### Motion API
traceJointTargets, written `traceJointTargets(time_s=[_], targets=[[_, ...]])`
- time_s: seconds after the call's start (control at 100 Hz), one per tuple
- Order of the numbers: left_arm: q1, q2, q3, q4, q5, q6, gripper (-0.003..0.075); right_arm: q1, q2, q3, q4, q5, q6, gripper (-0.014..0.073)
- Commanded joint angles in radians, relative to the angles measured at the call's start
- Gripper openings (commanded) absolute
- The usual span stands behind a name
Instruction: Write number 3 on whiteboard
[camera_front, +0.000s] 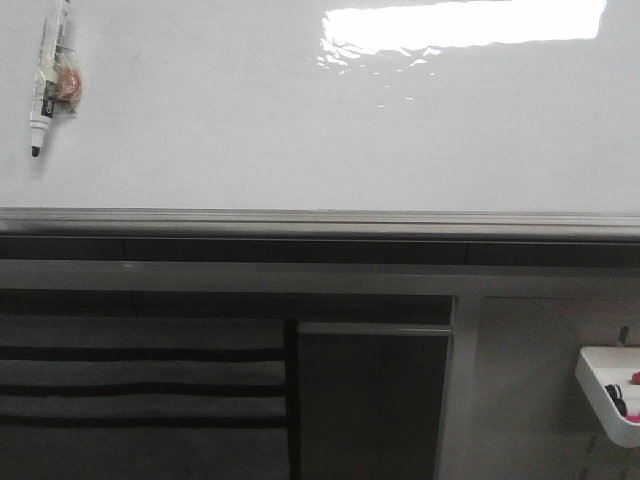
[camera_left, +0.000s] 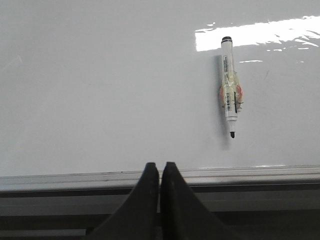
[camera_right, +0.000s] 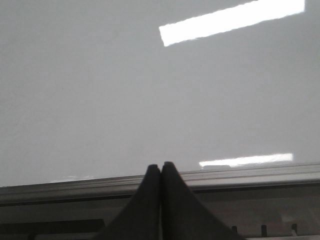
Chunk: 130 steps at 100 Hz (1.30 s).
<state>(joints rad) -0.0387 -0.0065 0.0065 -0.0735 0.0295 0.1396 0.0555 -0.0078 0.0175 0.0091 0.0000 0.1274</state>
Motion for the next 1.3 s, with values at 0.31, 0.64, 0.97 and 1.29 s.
traceJointTargets(time_s=[0.31,0.64,0.97,1.29], targets=[[0.000,-0.031,0.003,-0.002,-0.074,-0.012,-0.0018,-0.005,-0.022,0.021,0.000,-0.078,-0.003,-0.0074],[0.000,-0.031,0.003,-0.002,-0.074,-0.012,-0.0018,-0.005,-0.022,0.021,0.000,-0.078,-0.003,-0.0074],[0.000,-0.031,0.001,-0.002,-0.100,-0.012,-0.0018,-0.005,-0.022,0.021,0.000,-0.082,-0.003,-0.0074],[0.000,-0.002,-0.271,-0.066,0.117,-0.012,-0.0018,-0.005,-0.007,-0.160,-0.009,0.096,-0.003,-0.0074]])
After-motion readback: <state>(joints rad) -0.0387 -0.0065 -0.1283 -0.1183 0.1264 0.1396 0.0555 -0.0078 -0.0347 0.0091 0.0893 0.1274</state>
